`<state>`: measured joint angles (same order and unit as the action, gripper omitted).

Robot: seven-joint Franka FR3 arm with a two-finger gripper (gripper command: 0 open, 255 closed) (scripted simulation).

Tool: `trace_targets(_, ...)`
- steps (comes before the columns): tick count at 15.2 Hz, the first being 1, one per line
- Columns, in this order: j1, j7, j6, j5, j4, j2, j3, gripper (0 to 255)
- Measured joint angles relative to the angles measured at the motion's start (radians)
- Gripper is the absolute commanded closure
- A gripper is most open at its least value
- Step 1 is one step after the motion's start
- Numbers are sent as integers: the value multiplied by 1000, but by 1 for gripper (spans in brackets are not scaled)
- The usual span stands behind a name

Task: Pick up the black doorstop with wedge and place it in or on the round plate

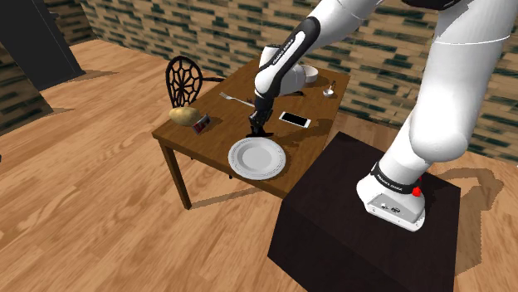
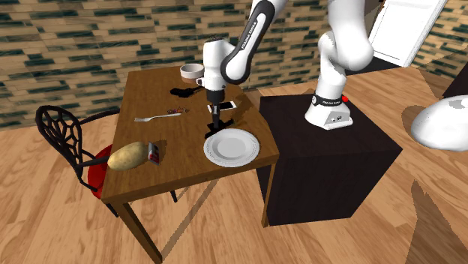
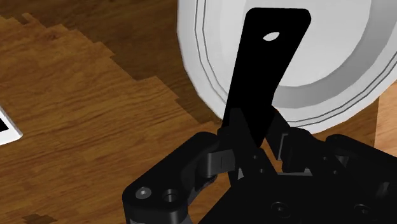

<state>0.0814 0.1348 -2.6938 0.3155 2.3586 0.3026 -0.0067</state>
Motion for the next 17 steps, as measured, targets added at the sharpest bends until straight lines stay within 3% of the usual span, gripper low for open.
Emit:
trace_targets(8,112,-135,-111,24,179,-91,61,255)
trace_targets(17,91,-84,-226,86,155,42,108,255)
